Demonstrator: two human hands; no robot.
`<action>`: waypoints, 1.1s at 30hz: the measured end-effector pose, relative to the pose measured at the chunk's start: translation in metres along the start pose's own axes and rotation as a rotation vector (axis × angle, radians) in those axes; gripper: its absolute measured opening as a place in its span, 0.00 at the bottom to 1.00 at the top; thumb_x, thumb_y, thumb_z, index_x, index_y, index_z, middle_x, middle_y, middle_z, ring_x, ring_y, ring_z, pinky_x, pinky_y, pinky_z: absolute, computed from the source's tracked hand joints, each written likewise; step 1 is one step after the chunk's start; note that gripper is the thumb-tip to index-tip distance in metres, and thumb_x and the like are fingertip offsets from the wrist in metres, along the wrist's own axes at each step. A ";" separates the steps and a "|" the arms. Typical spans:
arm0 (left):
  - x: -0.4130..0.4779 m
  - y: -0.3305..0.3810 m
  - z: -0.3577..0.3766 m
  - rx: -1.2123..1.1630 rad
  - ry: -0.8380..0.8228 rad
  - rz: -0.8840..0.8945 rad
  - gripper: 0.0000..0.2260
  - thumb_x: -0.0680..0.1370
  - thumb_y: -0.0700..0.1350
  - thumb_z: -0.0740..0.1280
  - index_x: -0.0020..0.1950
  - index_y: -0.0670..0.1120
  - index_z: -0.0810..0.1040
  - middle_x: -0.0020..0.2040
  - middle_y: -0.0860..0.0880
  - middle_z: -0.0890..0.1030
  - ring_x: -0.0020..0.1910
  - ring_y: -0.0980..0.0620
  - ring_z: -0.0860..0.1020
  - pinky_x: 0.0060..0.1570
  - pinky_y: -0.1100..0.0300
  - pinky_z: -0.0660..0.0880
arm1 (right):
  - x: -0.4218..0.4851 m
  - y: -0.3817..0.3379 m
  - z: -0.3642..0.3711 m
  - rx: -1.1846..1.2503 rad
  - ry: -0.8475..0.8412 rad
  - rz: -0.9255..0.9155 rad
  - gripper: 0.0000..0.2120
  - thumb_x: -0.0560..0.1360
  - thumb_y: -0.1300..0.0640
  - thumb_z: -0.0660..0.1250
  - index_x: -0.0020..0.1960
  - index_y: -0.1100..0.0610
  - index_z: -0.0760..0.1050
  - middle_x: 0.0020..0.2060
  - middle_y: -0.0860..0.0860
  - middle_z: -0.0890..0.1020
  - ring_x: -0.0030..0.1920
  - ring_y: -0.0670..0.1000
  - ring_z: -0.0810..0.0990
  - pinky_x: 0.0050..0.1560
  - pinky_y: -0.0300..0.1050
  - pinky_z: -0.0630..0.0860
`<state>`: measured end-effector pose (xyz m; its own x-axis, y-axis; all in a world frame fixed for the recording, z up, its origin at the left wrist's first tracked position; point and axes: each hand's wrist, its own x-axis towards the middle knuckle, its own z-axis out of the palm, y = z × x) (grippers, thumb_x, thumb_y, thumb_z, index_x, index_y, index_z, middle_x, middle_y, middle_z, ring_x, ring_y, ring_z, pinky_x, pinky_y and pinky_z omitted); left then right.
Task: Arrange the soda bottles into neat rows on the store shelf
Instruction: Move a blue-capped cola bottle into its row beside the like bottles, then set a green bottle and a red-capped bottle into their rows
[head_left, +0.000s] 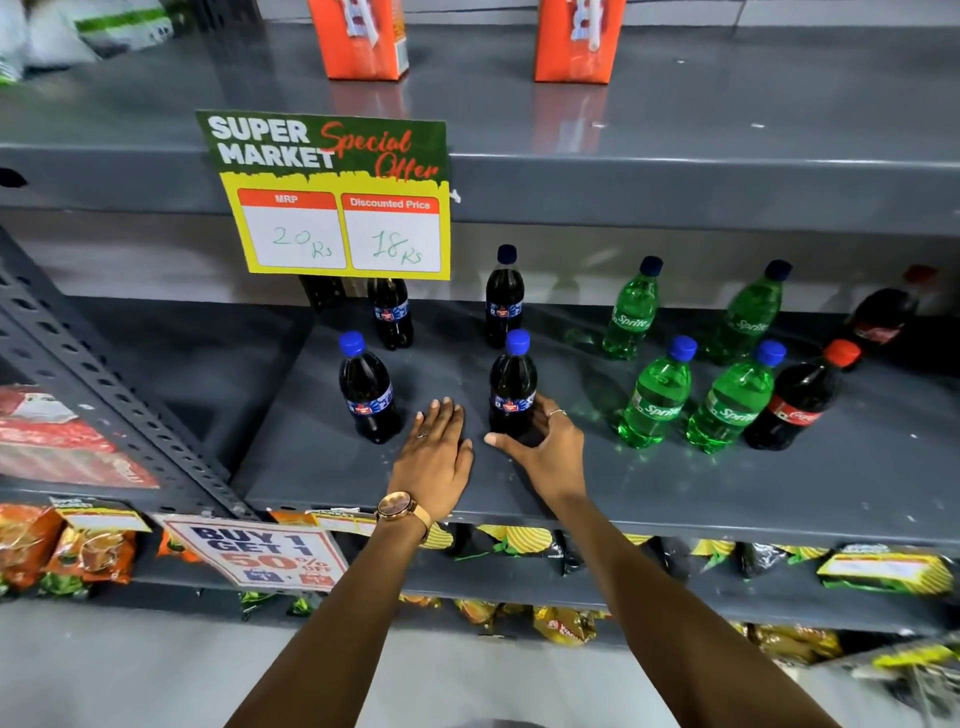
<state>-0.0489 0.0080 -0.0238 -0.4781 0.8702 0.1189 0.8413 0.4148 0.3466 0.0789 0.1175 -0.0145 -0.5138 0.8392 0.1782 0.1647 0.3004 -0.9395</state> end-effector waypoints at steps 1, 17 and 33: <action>-0.001 0.002 -0.002 -0.029 0.009 -0.008 0.23 0.81 0.49 0.52 0.75 0.43 0.55 0.78 0.44 0.56 0.78 0.48 0.51 0.76 0.55 0.45 | -0.004 -0.001 -0.004 0.032 -0.006 0.009 0.39 0.58 0.48 0.81 0.65 0.57 0.72 0.56 0.46 0.79 0.56 0.42 0.78 0.57 0.33 0.73; -0.034 0.249 0.063 -0.813 -0.214 0.004 0.31 0.75 0.53 0.67 0.74 0.51 0.58 0.75 0.48 0.65 0.72 0.52 0.65 0.71 0.53 0.65 | -0.029 0.070 -0.233 0.028 0.602 0.241 0.37 0.65 0.60 0.78 0.69 0.64 0.63 0.64 0.62 0.70 0.61 0.54 0.73 0.65 0.48 0.70; 0.045 0.332 0.106 -0.552 0.231 -0.307 0.24 0.68 0.53 0.74 0.58 0.41 0.74 0.56 0.41 0.78 0.56 0.42 0.76 0.55 0.51 0.73 | 0.008 0.102 -0.322 -0.063 0.215 0.037 0.18 0.63 0.51 0.79 0.48 0.42 0.75 0.42 0.40 0.82 0.46 0.37 0.81 0.48 0.34 0.76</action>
<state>0.2359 0.2133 -0.0022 -0.7681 0.6301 0.1138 0.4357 0.3841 0.8140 0.3625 0.3003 -0.0145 -0.3159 0.9256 0.2085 0.2355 0.2893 -0.9278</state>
